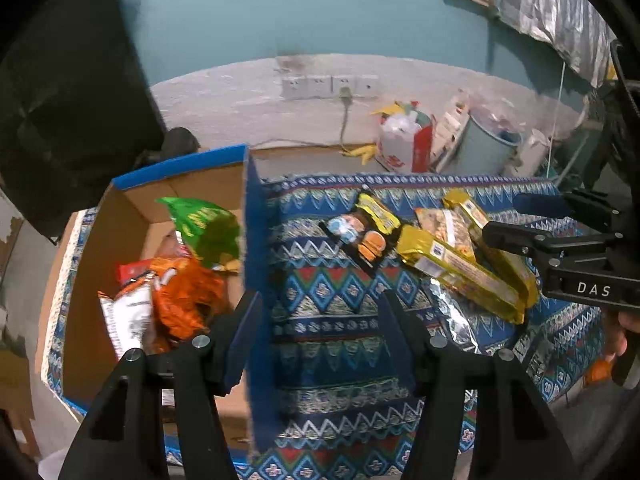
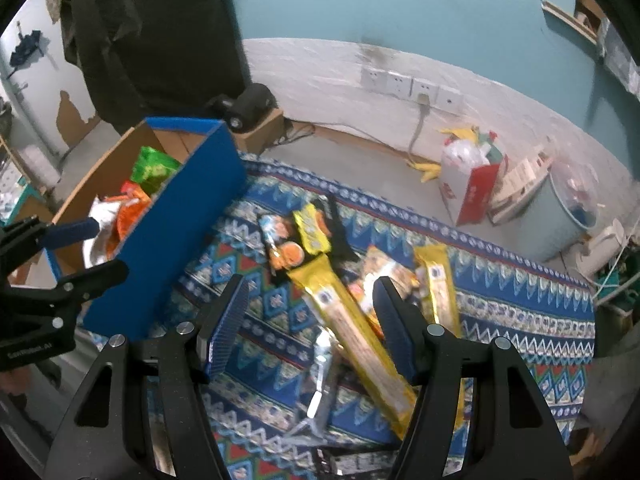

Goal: Organize snacks
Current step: 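Move both tools back over the remaining snacks, then grasp the long yellow snack bar with the right tool while the left tool grasps the silver foil bag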

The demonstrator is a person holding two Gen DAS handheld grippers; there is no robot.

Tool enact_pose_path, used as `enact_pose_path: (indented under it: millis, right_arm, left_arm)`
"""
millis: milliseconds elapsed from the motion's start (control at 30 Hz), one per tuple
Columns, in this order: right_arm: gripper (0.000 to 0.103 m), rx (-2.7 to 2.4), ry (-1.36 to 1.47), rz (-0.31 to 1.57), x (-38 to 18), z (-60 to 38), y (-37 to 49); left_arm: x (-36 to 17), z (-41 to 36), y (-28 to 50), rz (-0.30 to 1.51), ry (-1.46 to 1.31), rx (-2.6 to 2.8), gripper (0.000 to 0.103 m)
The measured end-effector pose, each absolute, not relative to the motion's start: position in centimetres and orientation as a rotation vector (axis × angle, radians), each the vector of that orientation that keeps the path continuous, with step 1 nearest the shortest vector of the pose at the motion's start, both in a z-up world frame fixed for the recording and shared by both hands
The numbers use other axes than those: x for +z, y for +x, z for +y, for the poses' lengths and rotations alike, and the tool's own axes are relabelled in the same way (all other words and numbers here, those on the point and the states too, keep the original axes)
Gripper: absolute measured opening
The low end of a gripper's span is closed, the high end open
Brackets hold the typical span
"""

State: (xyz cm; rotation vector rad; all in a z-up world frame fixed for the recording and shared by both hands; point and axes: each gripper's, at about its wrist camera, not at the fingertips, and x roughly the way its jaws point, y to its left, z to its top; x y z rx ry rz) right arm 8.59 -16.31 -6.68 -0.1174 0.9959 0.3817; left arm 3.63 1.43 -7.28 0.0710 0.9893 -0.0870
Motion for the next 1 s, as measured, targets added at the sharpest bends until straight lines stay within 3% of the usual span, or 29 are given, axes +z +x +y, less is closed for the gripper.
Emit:
enact_pose_path:
  millis: [867, 1000]
  right_arm:
    - [0.065, 0.443, -0.185, 1.201, -17.4, -20.1, 9.6]
    - [0.058, 0.45, -0.217, 1.226, -18.9, -20.0, 9.7]
  left_arm:
    - [-14.8, -4.1, 7.1, 1.134, 0.143, -0.175, 0.061]
    - [-15.6, -4.3, 7.6, 1.162, 0.127, -0.175, 0.061]
